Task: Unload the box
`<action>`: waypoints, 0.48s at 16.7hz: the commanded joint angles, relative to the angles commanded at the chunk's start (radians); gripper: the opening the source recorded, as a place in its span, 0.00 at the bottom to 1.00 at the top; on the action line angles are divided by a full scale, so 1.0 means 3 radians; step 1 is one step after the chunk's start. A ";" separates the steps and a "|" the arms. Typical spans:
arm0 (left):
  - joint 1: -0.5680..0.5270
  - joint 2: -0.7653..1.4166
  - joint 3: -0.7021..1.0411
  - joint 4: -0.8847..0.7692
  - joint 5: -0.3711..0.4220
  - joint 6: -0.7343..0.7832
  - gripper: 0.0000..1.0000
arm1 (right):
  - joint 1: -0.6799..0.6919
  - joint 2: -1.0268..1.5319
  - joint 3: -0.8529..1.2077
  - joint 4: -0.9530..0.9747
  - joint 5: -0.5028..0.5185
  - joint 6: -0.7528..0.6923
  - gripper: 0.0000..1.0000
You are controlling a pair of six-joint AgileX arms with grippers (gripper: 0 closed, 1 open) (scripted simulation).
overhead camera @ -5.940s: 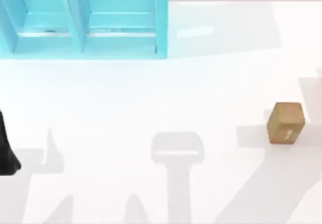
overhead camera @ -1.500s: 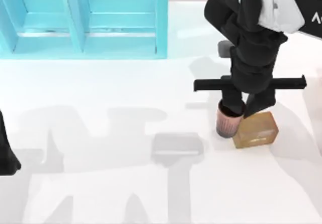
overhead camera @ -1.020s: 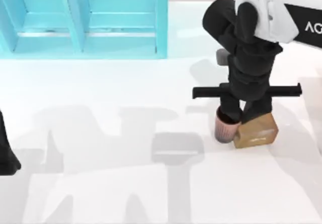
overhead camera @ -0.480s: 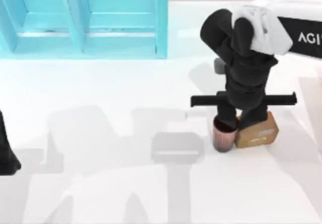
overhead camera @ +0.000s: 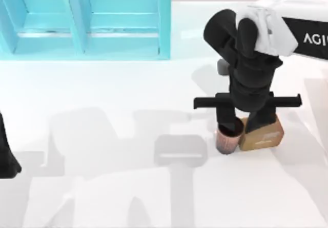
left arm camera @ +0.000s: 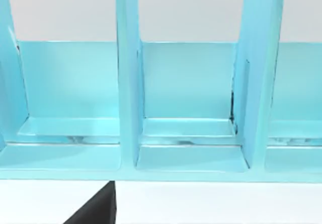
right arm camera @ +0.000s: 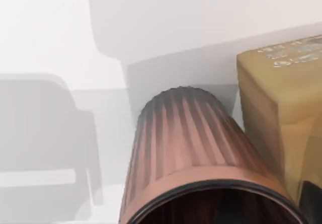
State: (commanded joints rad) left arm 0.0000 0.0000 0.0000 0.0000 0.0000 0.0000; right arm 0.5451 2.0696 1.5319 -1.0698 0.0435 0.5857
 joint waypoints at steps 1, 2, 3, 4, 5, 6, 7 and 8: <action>0.0000 0.0000 0.0000 0.0000 0.0000 0.0000 1.00 | 0.0000 0.0000 0.0000 0.0000 0.0000 0.0000 0.68; 0.0000 0.0000 0.0000 0.0000 0.0000 0.0000 1.00 | 0.0000 0.0000 0.0000 0.0000 0.0000 0.0000 0.75; 0.0000 0.0000 0.0000 0.0000 0.0000 0.0000 1.00 | 0.0000 0.0000 0.0000 0.0000 0.0000 0.0000 0.83; 0.0000 0.0000 0.0000 0.0000 0.0000 0.0000 1.00 | 0.0000 0.0000 0.0000 0.0000 0.0000 0.0000 0.90; 0.0000 0.0000 0.0000 0.0000 0.0000 0.0000 1.00 | 0.0000 0.0000 0.0000 0.0000 0.0000 0.0000 0.98; 0.0000 0.0000 0.0000 0.0000 0.0000 0.0000 1.00 | 0.0000 0.0000 0.0000 0.0000 0.0000 0.0000 1.00; 0.0000 0.0000 0.0000 0.0000 0.0000 0.0000 1.00 | 0.0000 0.0000 0.0000 0.0000 0.0000 0.0000 1.00; 0.0000 0.0000 0.0000 0.0000 0.0000 0.0000 1.00 | 0.0000 0.0000 0.0000 0.0000 0.0000 0.0000 1.00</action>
State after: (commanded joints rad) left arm 0.0000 0.0000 0.0000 0.0000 0.0000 0.0000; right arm 0.5451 2.0696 1.5319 -1.0698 0.0435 0.5857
